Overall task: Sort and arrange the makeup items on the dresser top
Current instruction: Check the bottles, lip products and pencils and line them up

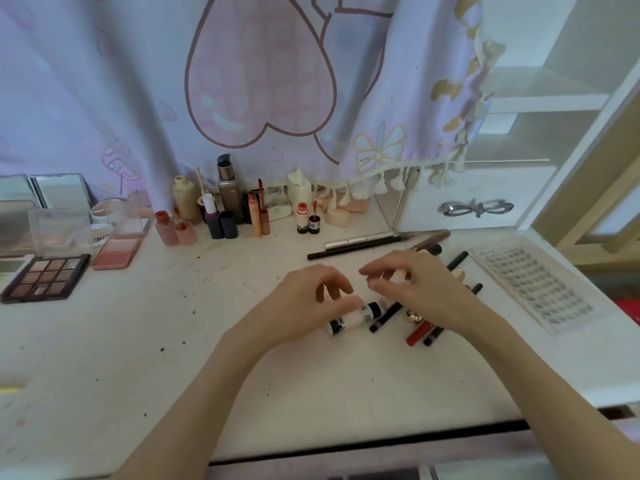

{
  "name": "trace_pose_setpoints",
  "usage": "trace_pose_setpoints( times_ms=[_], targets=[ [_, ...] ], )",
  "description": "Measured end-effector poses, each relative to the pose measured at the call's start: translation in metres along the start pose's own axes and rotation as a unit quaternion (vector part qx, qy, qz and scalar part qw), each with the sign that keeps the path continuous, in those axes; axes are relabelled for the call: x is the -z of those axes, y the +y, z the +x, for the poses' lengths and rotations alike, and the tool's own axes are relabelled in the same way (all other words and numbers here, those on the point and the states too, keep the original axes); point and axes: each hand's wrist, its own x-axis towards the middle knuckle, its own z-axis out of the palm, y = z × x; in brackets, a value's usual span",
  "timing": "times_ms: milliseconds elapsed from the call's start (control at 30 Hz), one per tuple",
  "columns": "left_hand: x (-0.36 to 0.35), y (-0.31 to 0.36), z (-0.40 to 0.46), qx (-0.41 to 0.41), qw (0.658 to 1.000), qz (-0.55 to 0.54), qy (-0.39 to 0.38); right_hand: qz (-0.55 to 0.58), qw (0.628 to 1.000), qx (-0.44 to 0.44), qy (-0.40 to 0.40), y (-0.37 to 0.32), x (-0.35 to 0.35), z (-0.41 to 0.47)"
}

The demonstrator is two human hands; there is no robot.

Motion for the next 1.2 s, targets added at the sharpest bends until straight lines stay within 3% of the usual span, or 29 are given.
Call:
trace_pose_setpoints(
  times_ms=[133,267,367,467,600,700,833,1200],
  targets=[
    [-0.011,-0.006,-0.011,-0.004,0.998,0.042,-0.044,-0.146,0.989,0.025,-0.026,0.007,-0.009,-0.019],
    [-0.014,-0.012,-0.011,-0.023,0.998,0.041,0.029,-0.189,0.981,0.034,-0.023,0.008,-0.016,-0.02],
    [-0.011,-0.012,-0.012,-0.049,0.995,0.009,0.092,-0.043,0.997,0.048,0.038,0.003,-0.013,-0.017],
    [-0.006,-0.006,-0.009,-0.063,0.982,-0.041,0.171,0.152,0.986,0.017,0.07,-0.011,-0.011,-0.009],
    [-0.004,-0.006,0.004,-0.098,0.962,-0.009,0.256,0.371,0.919,-0.112,0.072,-0.025,-0.019,0.013],
    [-0.006,-0.012,0.011,-0.087,0.955,-0.001,0.282,0.479,0.863,-0.155,0.043,-0.032,-0.02,0.028],
    [-0.009,-0.014,0.015,-0.052,0.948,-0.068,0.305,0.534,0.833,-0.135,0.047,-0.033,-0.037,0.037],
    [-0.007,-0.012,0.01,0.005,0.942,-0.153,0.3,0.426,0.894,-0.059,0.127,-0.036,-0.054,0.032]
  ],
)
